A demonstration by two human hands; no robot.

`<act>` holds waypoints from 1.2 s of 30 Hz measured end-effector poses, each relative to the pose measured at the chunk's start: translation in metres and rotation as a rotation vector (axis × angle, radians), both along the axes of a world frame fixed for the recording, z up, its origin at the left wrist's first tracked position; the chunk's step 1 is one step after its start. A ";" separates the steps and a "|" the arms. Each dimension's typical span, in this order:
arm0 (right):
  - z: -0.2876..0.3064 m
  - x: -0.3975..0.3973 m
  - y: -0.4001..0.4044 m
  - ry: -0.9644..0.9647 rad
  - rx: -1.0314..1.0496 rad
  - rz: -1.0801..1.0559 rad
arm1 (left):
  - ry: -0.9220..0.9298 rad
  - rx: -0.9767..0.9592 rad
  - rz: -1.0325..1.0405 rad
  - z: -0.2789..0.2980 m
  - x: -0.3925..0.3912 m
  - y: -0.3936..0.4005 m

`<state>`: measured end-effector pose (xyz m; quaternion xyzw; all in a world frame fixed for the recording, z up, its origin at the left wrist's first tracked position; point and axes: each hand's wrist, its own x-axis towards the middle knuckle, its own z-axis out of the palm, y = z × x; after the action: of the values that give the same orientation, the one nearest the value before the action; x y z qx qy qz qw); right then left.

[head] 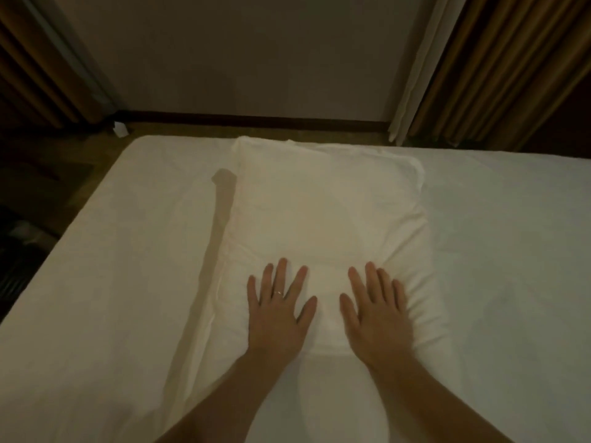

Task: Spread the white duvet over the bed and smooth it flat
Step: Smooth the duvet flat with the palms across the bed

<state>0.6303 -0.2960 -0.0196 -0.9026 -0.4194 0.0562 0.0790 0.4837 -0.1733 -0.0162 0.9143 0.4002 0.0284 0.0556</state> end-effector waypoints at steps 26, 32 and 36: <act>0.018 -0.062 -0.160 0.046 -0.262 -0.094 | 0.137 -0.133 0.059 0.004 -0.150 -0.062; 0.050 -0.127 -0.102 -0.040 0.060 -0.044 | -0.125 -0.110 0.043 0.052 -0.101 -0.106; 0.014 -0.166 -0.108 -0.023 -0.060 0.213 | 0.023 -0.041 -0.242 0.019 -0.120 -0.139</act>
<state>0.4647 -0.4038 -0.0059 -0.8555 -0.5119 0.0667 0.0406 0.3632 -0.3120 0.0028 0.9548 0.2882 0.0030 0.0728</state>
